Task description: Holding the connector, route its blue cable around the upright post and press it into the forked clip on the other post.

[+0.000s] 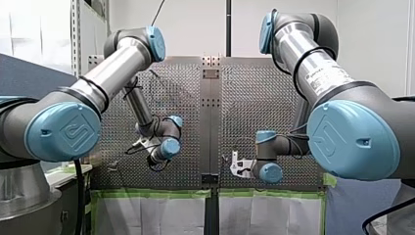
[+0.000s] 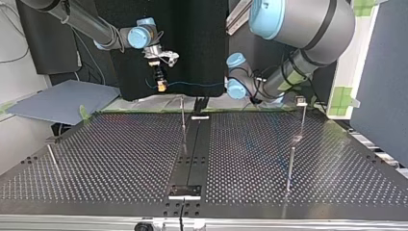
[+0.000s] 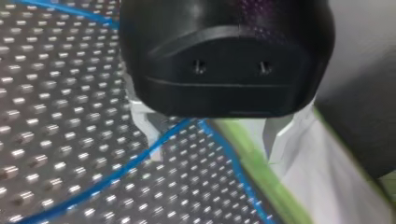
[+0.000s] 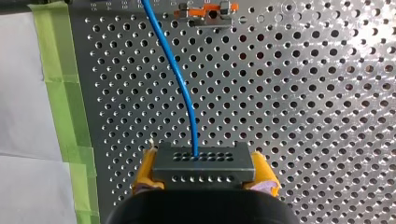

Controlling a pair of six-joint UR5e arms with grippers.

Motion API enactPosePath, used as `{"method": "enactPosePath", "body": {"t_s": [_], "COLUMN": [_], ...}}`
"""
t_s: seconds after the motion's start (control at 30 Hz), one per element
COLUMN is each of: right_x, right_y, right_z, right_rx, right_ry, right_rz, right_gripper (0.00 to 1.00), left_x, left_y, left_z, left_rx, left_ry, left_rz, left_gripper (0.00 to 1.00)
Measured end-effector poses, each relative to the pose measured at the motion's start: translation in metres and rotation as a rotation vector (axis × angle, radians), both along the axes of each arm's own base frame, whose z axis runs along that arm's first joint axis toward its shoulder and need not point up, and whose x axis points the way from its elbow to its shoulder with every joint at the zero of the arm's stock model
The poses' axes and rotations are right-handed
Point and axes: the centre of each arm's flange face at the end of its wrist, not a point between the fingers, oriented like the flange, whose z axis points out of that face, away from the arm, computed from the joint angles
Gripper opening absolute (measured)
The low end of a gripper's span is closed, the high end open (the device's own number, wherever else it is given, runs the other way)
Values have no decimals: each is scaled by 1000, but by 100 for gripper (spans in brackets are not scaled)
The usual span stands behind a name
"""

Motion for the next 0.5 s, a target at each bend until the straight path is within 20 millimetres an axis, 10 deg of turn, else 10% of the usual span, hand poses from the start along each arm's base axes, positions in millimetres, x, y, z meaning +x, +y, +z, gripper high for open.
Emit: {"method": "enactPosePath", "body": {"t_s": [0.5], "right_x": [0], "right_y": [0], "right_z": [0], "right_rx": [0], "right_ry": [0], "right_rz": [1], "right_gripper": [0], "left_x": [-10], "left_y": [-6], "left_z": [-10], "left_rx": [-4], "left_ry": [46], "left_rz": [-20], "left_gripper": [100]}}
